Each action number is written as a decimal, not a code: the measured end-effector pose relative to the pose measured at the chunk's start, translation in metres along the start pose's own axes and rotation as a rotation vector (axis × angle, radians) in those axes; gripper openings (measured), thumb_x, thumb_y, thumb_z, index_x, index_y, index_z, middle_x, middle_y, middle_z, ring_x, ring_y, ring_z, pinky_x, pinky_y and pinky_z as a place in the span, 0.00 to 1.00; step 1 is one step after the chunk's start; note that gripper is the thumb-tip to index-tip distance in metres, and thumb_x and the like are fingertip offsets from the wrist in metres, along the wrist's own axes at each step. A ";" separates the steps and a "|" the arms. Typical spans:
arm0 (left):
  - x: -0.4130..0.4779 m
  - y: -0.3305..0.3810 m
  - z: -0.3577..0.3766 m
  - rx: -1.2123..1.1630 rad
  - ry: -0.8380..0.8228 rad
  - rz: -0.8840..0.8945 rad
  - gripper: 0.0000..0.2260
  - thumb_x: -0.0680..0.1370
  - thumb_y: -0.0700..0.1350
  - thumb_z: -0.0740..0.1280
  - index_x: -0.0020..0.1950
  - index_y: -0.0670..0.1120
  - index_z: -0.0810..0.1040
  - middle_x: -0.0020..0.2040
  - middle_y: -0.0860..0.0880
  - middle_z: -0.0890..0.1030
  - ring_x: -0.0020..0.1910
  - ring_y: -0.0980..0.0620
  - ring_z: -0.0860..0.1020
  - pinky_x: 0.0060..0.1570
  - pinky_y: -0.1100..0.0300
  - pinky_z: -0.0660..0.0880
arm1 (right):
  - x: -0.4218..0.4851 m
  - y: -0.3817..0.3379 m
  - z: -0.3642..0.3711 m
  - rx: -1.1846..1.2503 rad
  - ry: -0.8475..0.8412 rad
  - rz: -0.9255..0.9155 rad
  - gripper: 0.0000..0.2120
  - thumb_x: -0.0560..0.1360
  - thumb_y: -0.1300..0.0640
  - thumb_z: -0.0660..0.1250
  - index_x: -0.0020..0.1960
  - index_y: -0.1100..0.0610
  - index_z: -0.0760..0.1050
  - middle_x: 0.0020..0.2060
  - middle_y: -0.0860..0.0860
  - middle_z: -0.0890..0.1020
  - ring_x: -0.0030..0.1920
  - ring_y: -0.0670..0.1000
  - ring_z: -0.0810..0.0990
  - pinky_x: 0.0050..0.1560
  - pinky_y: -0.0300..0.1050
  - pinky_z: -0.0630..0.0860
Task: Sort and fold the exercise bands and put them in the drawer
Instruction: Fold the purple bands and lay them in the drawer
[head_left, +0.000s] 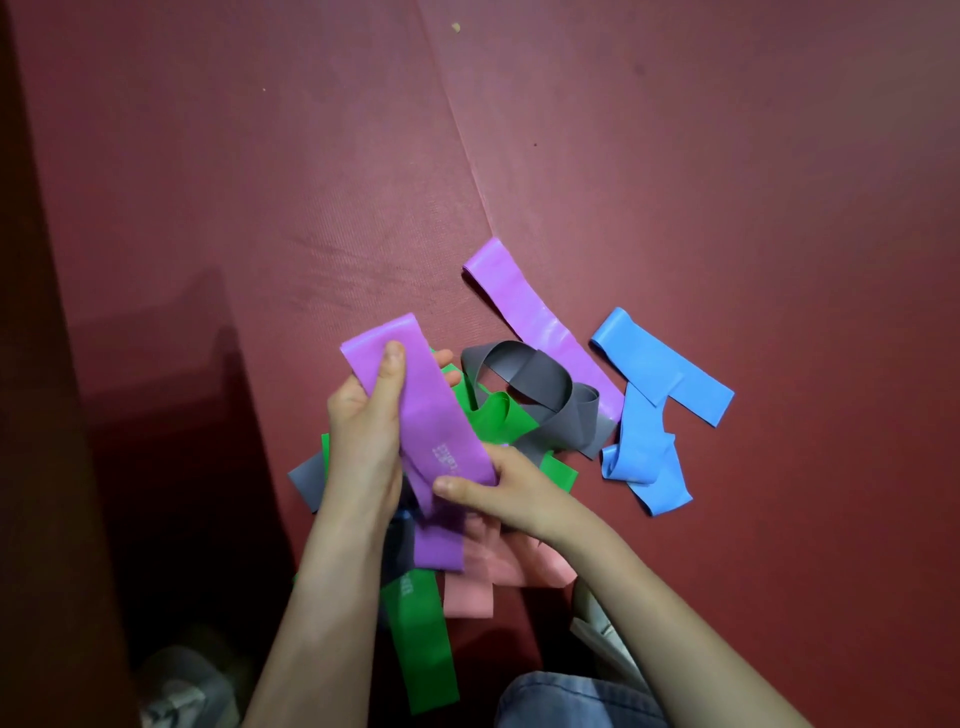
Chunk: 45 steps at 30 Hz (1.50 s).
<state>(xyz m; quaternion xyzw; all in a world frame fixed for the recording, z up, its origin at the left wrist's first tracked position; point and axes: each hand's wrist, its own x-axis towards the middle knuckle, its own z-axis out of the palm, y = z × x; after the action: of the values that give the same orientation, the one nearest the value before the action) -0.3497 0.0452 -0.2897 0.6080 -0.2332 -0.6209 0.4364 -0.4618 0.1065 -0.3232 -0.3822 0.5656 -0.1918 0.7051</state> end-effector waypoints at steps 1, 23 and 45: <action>0.000 0.000 0.000 -0.003 0.003 -0.003 0.13 0.79 0.46 0.58 0.38 0.48 0.78 0.32 0.54 0.84 0.33 0.58 0.82 0.35 0.64 0.79 | -0.002 -0.002 0.000 -0.007 -0.021 0.031 0.03 0.74 0.60 0.66 0.41 0.55 0.75 0.25 0.37 0.78 0.28 0.33 0.73 0.32 0.24 0.68; 0.000 -0.011 -0.003 0.005 0.060 -0.008 0.12 0.79 0.43 0.58 0.38 0.47 0.77 0.29 0.55 0.83 0.29 0.60 0.81 0.34 0.65 0.78 | -0.016 0.075 0.020 -0.289 0.097 0.203 0.11 0.77 0.57 0.60 0.57 0.60 0.73 0.51 0.55 0.79 0.49 0.47 0.74 0.53 0.44 0.71; -0.001 -0.022 -0.002 0.027 0.024 -0.041 0.12 0.79 0.45 0.59 0.40 0.49 0.79 0.33 0.54 0.84 0.33 0.58 0.82 0.38 0.60 0.80 | 0.000 -0.001 -0.005 -0.937 0.419 0.020 0.09 0.75 0.53 0.59 0.45 0.57 0.72 0.42 0.60 0.81 0.45 0.63 0.78 0.37 0.48 0.66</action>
<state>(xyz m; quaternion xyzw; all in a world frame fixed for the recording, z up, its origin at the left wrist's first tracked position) -0.3539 0.0580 -0.3071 0.6257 -0.2240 -0.6193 0.4181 -0.4662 0.1042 -0.3224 -0.6053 0.7235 0.0165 0.3315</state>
